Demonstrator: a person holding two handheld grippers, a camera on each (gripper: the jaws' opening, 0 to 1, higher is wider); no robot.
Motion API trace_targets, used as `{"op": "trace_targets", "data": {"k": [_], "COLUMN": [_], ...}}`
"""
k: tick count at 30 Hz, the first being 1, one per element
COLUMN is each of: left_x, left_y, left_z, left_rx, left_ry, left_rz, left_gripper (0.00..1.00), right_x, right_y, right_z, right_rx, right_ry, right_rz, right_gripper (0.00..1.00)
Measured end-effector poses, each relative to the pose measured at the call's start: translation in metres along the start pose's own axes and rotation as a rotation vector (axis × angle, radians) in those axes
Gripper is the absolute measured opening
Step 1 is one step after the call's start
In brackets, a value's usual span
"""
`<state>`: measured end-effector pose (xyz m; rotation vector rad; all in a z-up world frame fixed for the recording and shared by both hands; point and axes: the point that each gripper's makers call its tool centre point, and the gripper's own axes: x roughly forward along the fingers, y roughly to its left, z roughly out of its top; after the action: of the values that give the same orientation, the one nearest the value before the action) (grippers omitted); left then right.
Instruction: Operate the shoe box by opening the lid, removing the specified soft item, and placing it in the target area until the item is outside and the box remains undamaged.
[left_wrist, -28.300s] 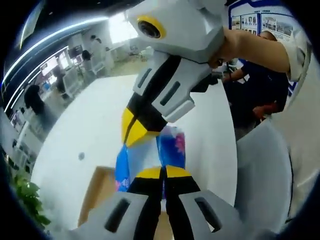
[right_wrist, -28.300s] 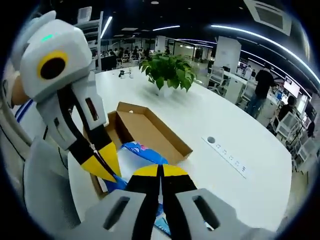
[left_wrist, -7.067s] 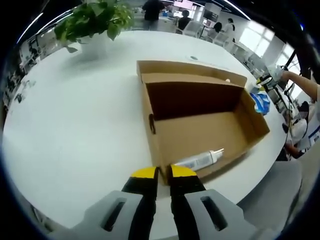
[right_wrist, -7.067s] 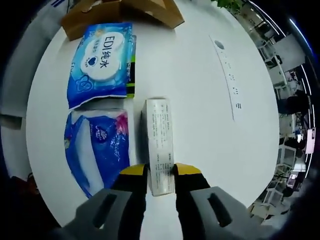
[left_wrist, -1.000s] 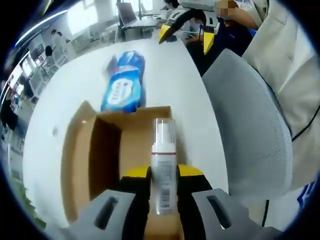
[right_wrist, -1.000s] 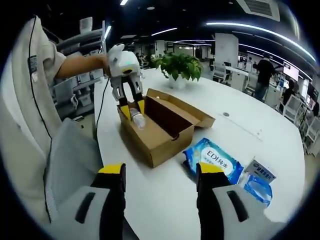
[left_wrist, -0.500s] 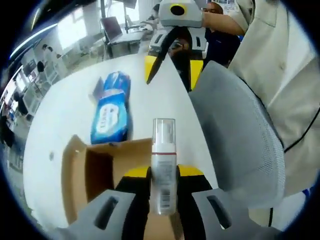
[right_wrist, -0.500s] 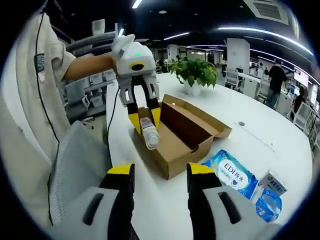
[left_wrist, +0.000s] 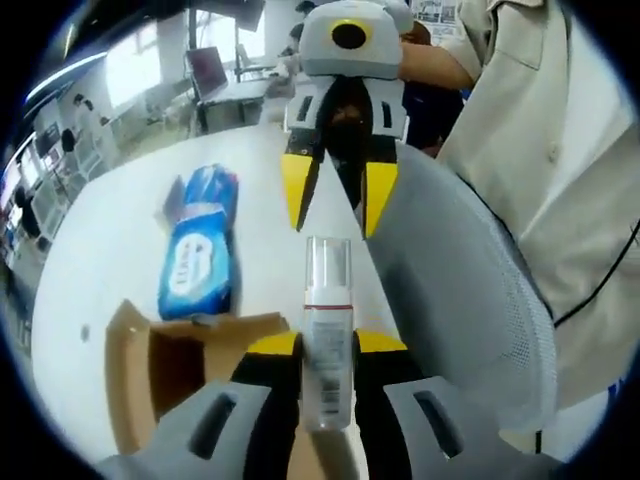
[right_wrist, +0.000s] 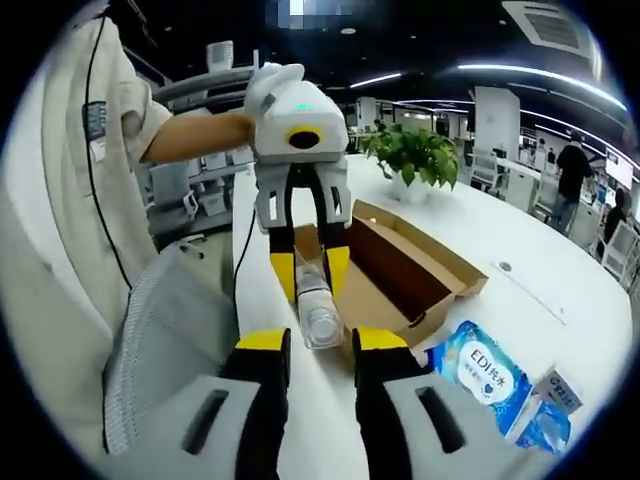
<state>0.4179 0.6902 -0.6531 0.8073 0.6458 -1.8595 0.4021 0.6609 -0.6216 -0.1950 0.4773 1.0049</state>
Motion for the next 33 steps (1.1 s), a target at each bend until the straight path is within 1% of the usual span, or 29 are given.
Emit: {"op": "trace_targets", "data": {"k": [2,9,10,12,14,16,22,24,25,27,33], "left_x": [0.001,-0.001,-0.002,-0.002,-0.002,-0.002,-0.001,-0.001,-0.001,-0.001,-0.002], "left_y": [-0.001,-0.005,-0.005,-0.006,-0.007,-0.008,-0.007,-0.005,-0.002,-0.001,-0.001], "left_z": [0.005,0.012,0.014,0.017,0.019,0.019,0.019,0.020,0.020,0.021,0.022], "left_rx": [0.000,0.013,0.015,0.018,0.036,0.048,0.061,0.060,0.045,0.025,0.020], "left_ry": [-0.027,-0.075,-0.094,-0.112,-0.126,-0.125,-0.137,-0.143,-0.144,-0.151,-0.155], "left_rz": [-0.011,-0.038,-0.044,-0.050,-0.056,-0.059,-0.056,-0.047,-0.033,-0.032,-0.023], "left_gripper": [0.17,0.17,0.17,0.17,0.17,0.17,0.17,0.17,0.18,0.18,0.19], "right_x": [0.003,0.004,0.004,0.005,0.005,0.006,0.005,0.005,0.005,0.005,0.004], "right_y": [0.002,0.003,0.004,0.005,0.007,0.009,0.008,0.005,0.003,0.002,0.003], "right_z": [0.001,0.007,0.007,0.007,0.008,0.008,0.010,0.010,0.010,0.010,0.014], "right_rx": [-0.009,-0.032,-0.038,-0.046,-0.050,-0.065,-0.079,-0.063,-0.054,-0.024,-0.025], "right_ry": [0.000,-0.017,-0.016,-0.014,-0.012,-0.009,-0.007,0.005,0.006,0.006,0.001], "right_rz": [0.005,0.007,0.010,0.011,0.017,0.023,0.012,-0.009,-0.016,-0.016,-0.014], "right_gripper": [0.20,0.17,0.17,0.17,0.17,0.18,0.17,0.17,0.17,0.17,0.16]}}
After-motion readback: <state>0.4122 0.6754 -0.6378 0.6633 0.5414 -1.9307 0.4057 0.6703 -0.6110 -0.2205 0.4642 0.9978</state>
